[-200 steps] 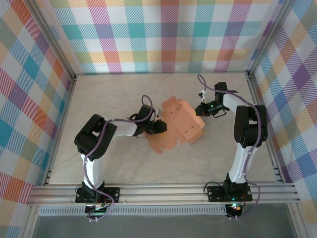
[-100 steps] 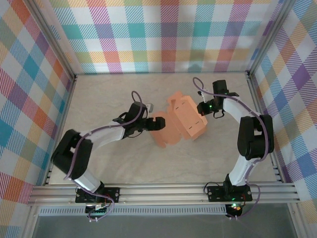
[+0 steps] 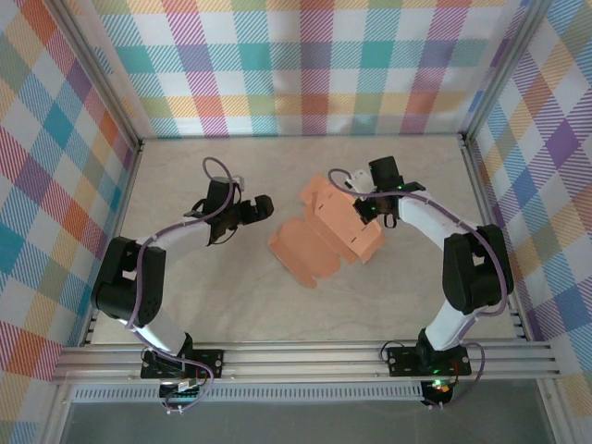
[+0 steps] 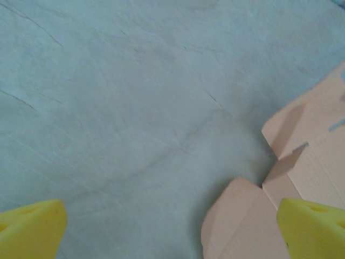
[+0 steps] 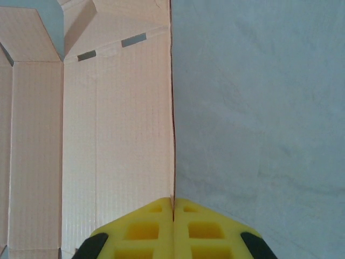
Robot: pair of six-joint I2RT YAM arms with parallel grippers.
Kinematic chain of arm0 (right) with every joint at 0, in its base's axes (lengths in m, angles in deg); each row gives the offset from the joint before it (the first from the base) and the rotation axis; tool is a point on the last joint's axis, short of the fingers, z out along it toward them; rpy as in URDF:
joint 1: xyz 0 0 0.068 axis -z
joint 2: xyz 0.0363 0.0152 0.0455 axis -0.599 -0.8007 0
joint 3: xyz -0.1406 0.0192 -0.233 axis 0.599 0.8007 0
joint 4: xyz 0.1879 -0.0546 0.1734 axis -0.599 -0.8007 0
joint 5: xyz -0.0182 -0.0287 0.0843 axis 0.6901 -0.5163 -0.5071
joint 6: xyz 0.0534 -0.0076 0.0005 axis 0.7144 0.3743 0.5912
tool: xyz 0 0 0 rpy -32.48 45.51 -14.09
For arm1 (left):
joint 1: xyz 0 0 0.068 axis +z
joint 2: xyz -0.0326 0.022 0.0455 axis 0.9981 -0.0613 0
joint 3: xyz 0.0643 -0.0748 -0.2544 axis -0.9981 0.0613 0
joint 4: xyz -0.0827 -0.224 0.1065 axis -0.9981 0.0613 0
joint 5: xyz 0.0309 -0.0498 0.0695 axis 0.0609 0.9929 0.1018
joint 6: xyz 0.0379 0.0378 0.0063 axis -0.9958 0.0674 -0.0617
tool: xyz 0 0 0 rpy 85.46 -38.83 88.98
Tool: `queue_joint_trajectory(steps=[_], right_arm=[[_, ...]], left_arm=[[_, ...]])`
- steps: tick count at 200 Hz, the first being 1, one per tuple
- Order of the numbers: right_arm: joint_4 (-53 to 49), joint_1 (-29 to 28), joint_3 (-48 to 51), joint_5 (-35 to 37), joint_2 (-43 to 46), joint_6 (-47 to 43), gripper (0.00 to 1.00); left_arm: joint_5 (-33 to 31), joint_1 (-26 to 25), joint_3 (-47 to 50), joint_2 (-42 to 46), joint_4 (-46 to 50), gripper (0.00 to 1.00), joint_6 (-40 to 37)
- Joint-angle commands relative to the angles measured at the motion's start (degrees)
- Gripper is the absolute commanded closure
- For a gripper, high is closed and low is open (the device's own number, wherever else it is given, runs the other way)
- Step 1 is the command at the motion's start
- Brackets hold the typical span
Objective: Fold the paper box
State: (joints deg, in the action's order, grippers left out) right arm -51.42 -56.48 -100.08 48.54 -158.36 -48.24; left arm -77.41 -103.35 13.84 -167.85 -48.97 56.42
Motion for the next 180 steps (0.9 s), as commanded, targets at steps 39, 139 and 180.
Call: queue_joint_trajectory(steps=[39, 139, 180], right_arm=[[11.4, -9.1, 6.4, 18.2, 2.7, -10.3, 1.0], [37.2, -21.5, 19.3, 33.4, 3.7, -26.6, 1.0], [53.9, -23.6, 23.4, 37.8, 2.8, -36.8, 1.0]], left_arm=[[3.3, 5.5, -2.4, -3.7, -7.1, 0.0, 3.7], [5.8, 6.9, -4.4, -8.3, -8.6, 0.0, 2.8], [6.1, 7.4, -5.1, -9.6, -7.7, 0.0, 3.0]])
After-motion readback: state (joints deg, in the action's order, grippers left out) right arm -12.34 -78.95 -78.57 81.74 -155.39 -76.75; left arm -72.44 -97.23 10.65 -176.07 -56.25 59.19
